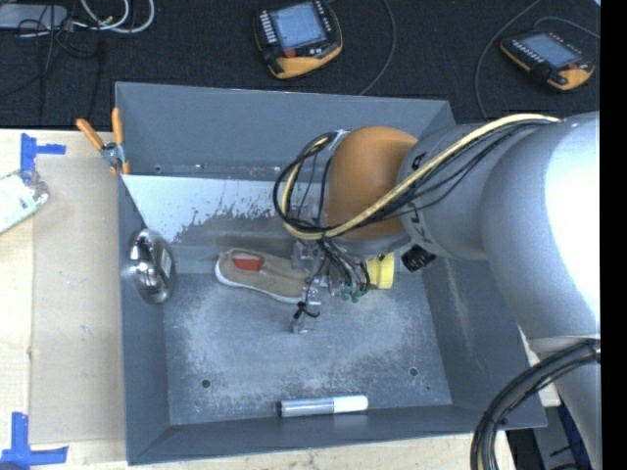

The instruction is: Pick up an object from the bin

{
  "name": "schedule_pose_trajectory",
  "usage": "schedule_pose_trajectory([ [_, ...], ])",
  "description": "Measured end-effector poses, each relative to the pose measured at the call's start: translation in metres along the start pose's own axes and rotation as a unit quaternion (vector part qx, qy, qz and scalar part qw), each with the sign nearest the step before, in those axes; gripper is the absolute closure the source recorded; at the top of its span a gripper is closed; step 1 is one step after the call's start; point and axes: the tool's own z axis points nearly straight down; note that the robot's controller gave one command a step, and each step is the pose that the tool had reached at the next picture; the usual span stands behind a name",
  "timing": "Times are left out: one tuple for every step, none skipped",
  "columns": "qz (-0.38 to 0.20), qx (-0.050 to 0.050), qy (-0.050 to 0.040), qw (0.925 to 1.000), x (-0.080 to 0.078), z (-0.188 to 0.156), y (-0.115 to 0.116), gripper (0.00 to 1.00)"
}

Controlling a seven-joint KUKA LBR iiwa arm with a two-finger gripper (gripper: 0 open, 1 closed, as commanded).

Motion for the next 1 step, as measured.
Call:
schedule_pose_trajectory([
  [0.001, 0.0, -0.0018, 1.0, -0.0017, -0.0062, 0.0, 1.0],
])
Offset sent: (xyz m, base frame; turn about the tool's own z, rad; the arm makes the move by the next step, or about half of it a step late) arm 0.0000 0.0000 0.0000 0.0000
